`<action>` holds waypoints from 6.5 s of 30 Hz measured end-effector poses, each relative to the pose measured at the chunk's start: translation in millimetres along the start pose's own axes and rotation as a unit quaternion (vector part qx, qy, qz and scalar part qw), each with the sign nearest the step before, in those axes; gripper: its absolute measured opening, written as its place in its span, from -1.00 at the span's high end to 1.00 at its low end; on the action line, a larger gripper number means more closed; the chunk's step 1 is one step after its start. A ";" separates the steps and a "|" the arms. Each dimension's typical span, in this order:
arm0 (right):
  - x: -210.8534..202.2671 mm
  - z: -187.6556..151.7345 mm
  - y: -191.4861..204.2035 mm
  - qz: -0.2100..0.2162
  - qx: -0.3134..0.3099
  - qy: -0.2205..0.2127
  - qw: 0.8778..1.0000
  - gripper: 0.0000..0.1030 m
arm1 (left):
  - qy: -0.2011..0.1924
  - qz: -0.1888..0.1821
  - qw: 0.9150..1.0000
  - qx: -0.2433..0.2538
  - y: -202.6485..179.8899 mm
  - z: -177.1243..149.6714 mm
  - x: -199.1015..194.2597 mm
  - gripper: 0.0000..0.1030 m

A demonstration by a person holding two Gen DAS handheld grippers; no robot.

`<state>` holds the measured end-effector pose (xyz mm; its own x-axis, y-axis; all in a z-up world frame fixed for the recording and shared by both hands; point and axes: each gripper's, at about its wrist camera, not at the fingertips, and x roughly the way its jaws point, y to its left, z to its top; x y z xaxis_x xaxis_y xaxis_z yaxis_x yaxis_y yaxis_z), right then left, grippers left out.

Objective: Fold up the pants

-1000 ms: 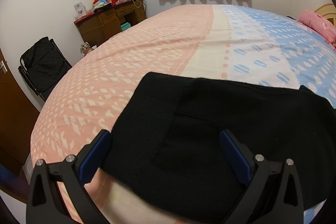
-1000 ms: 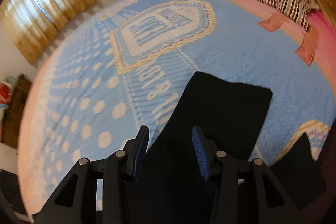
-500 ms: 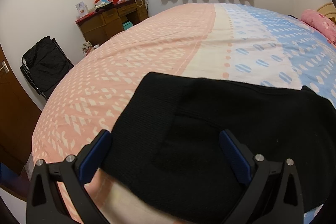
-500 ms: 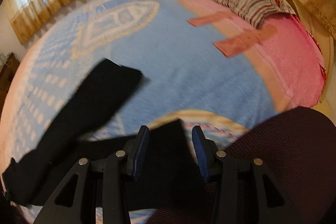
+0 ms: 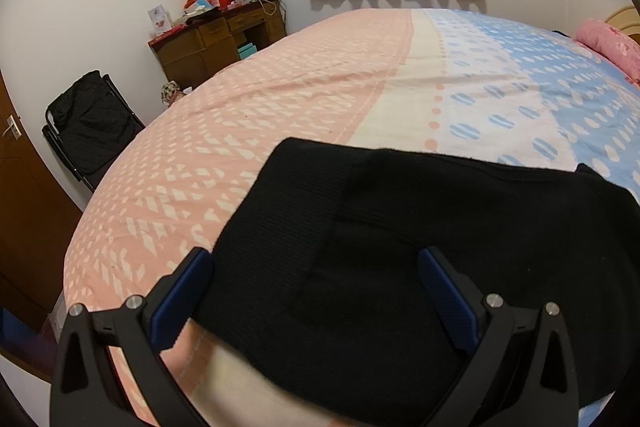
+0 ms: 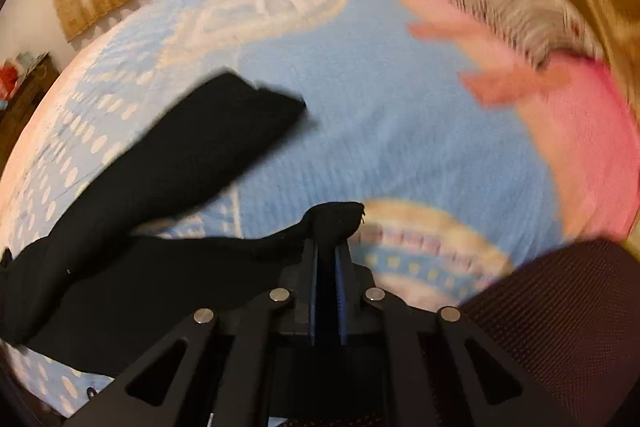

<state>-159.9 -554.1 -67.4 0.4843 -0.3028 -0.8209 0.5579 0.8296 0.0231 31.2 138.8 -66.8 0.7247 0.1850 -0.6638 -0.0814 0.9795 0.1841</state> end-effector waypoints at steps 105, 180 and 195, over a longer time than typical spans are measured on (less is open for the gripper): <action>-42.3 -14.9 -41.4 0.036 0.077 -0.043 0.995 0.92 | -0.007 0.004 1.000 -0.002 -3.3 -0.9 -1.2 -1.00; -82.8 -41.4 137.8 0.214 0.033 -0.146 0.965 0.32 | -0.003 -0.215 0.969 0.122 -187.2 6.7 -68.2 -1.00; 10.4 -10.4 -44.4 0.069 0.078 -0.015 0.994 -0.39 | -0.013 -0.210 0.974 0.089 -187.0 -15.7 -48.6 -1.00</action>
<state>-186.7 -589.2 -82.9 0.5821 -0.2057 -0.7867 0.5812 0.7818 0.2256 0.4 -52.1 -80.3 0.6852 -0.2331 -0.6900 0.3436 0.9388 0.0241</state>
